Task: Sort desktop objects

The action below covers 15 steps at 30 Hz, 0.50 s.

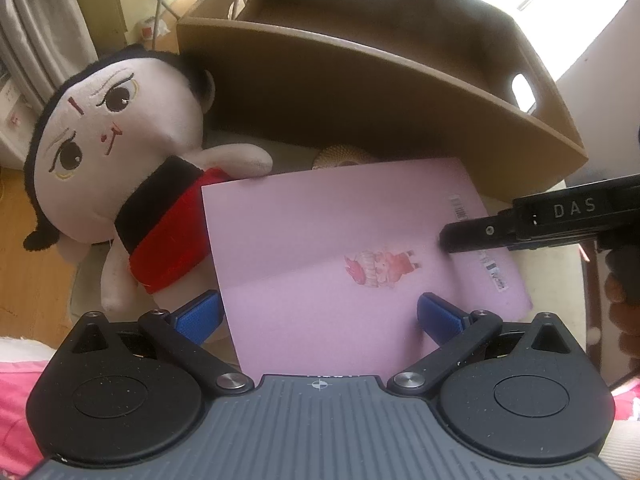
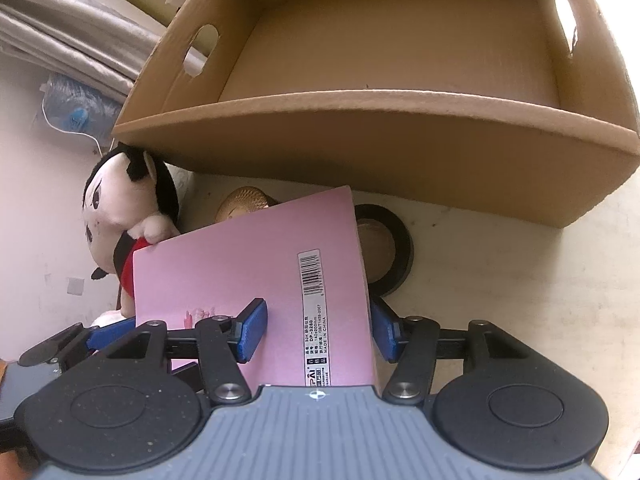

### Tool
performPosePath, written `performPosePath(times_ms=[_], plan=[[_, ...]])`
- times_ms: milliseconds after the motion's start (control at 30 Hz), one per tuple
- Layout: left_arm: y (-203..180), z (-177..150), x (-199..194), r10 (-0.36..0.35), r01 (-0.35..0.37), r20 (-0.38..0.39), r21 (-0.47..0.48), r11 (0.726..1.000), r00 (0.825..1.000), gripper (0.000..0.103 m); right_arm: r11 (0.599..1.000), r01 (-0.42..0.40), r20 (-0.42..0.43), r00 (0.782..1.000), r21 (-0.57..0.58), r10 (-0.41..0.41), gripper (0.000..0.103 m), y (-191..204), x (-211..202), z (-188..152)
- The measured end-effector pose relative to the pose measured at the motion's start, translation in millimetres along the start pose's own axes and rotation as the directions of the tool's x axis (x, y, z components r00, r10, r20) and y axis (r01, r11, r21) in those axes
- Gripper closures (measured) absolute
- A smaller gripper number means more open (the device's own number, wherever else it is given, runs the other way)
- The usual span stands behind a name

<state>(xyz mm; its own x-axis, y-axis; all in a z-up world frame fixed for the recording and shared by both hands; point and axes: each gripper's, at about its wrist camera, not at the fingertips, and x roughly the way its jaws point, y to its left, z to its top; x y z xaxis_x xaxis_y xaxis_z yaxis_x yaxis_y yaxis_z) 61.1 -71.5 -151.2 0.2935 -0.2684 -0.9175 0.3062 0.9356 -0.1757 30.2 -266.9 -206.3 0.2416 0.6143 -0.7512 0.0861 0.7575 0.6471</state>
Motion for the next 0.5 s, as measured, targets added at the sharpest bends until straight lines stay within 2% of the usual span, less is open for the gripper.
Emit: performPosePath(times_ms=[500], plan=[[-8, -1, -19, 0.034, -0.034, 0.036, -0.001, 0.999, 0.999, 0.000, 0.997, 0.026, 0.009, 1.000, -0.072, -0.026, 0.045, 18, -24, -8]])
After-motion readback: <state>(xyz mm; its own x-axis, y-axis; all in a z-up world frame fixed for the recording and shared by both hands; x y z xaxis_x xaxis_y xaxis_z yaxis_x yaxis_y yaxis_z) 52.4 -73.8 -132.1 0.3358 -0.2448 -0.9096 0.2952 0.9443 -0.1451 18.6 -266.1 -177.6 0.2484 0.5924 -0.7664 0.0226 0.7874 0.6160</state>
